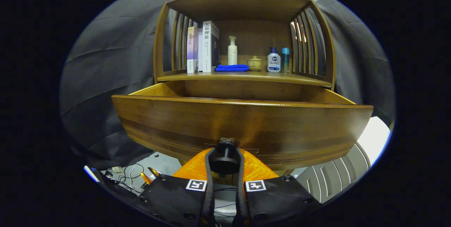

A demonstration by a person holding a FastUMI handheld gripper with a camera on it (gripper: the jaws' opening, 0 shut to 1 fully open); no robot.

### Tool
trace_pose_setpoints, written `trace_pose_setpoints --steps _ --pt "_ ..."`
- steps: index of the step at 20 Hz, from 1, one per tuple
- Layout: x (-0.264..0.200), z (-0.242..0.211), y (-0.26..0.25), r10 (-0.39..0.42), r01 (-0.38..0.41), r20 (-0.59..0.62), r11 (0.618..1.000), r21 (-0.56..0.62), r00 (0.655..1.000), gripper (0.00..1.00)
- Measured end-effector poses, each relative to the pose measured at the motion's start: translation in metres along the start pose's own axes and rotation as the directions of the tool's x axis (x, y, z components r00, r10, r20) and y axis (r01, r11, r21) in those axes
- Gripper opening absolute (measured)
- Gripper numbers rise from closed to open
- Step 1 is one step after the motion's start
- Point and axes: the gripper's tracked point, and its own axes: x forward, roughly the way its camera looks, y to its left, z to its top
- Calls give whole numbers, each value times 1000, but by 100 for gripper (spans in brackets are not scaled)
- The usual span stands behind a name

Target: Pull open the drawer, take out the items inside it, and place them on the countertop above the cabinet.

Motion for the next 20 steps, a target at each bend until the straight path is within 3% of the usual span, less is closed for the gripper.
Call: trace_pose_setpoints --steps 11,12,14,19,20 --pt "-8 -5 5 0 -2 -61 1000 -21 998 28" --pt "-10 -6 7 21 -22 -81 1000 -16 997 33" --pt "-12 -8 2 30 -31 -114 999 -8 993 52" --pt "-35 -1 -6 -18 4 -119 993 -115 993 99" --pt "-40 5 -5 -17 3 -113 992 -129 993 99"
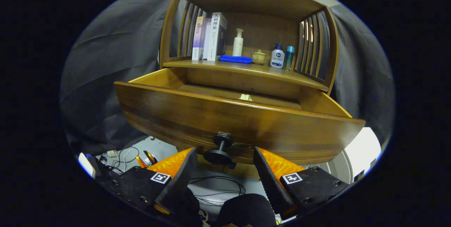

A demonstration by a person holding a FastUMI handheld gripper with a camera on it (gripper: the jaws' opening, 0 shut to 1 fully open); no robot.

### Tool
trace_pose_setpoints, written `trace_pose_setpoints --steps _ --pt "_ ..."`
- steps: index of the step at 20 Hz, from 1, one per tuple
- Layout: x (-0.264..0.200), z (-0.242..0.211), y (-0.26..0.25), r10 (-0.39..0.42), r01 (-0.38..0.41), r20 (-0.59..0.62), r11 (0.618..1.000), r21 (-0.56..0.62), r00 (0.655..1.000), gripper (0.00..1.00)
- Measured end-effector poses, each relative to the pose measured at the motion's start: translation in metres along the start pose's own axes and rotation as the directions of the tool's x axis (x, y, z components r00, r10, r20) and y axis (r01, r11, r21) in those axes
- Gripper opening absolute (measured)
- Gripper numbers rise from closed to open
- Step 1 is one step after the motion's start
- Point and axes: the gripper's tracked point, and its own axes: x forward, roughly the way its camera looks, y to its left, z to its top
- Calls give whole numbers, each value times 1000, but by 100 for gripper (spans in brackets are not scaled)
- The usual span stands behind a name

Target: Pull open the drawer, take out the items inside it, and place them on the countertop above the cabinet.

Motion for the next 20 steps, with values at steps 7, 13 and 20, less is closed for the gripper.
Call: trace_pose_setpoints --steps 7,13,20 --pt "-27 60 16 118 -117 27 993 -21 993 99" --pt "-17 116 -2 96 -95 54 995 -22 994 98" --pt "36 141 -13 117 -113 -43 991 73 992 98"
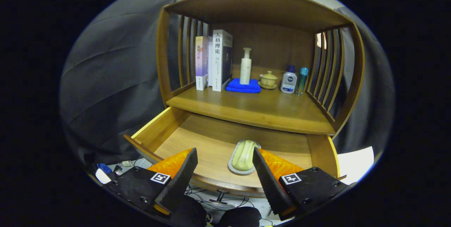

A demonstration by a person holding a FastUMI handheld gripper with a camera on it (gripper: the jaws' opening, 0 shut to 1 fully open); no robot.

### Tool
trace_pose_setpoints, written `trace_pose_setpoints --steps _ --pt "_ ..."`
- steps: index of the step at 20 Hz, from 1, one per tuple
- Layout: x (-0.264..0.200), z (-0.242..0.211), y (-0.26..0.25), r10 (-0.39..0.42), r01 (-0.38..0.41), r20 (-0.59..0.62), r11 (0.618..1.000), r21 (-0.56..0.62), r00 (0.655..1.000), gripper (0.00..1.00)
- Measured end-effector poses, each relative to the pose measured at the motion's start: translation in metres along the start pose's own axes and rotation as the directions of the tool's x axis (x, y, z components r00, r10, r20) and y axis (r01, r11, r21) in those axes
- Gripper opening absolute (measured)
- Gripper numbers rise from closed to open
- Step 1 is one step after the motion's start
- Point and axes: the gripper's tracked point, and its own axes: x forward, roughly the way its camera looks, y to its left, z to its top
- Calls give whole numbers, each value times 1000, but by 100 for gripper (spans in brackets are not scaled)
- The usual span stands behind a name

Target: Pull open the drawer, take out the items inside it, and place them on the countertop above the cabinet.

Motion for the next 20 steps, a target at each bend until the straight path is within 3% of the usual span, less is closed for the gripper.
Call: trace_pose_setpoints --steps 5,11,16,20 --pt "46 -1 -18 -14 22 -125 998 57 992 99" --pt "88 -22 -39 -29 61 -301 993 97 953 98" --pt "107 -44 -44 -31 97 -395 984 147 918 97" --pt "113 -53 -42 -32 92 -431 989 119 902 94"
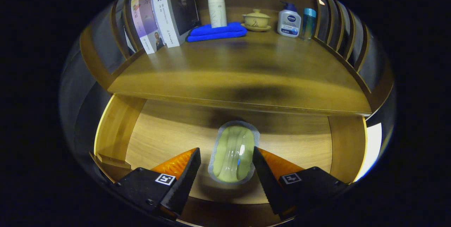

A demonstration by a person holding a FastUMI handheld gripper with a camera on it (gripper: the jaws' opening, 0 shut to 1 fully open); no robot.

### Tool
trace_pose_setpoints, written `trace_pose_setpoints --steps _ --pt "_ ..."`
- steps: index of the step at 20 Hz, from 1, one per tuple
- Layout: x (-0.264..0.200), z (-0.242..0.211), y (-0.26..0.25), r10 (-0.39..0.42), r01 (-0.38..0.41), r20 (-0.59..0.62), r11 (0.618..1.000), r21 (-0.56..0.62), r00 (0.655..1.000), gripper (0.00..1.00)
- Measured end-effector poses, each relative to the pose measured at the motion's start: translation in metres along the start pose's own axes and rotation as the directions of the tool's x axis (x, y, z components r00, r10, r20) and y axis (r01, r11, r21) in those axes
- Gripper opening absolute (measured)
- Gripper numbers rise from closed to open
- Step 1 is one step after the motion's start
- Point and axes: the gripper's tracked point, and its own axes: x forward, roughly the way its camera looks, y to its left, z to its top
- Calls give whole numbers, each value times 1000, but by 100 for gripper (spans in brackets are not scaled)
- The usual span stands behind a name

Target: Pull open the drawer, take out the items inside it, and place them on the countertop above the cabinet.

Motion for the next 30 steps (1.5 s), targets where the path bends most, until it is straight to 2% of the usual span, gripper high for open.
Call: trace_pose_setpoints --steps 6,7,8,10,12,13,14,23,27,30 --pt "7 -7 -6 -35 35 -44 999 7 998 35" --pt "8 -9 -5 -30 31 -52 999 13 998 30" --pt "9 -11 -4 -27 27 -58 1000 12 998 30" --pt "9 -12 -4 -22 23 -44 1000 20 999 18" --pt "1 -10 -5 -23 23 -28 1000 -7 999 18" --pt "2 -11 -8 -39 39 -18 999 -21 999 10" --pt "-5 -10 -13 -50 50 -7 998 -33 999 10" --pt "-71 -9 11 71 -65 98 996 -57 993 10" --pt "-99 8 19 117 -109 169 993 -56 979 10" --pt "-114 29 22 124 -112 229 992 -63 965 10"
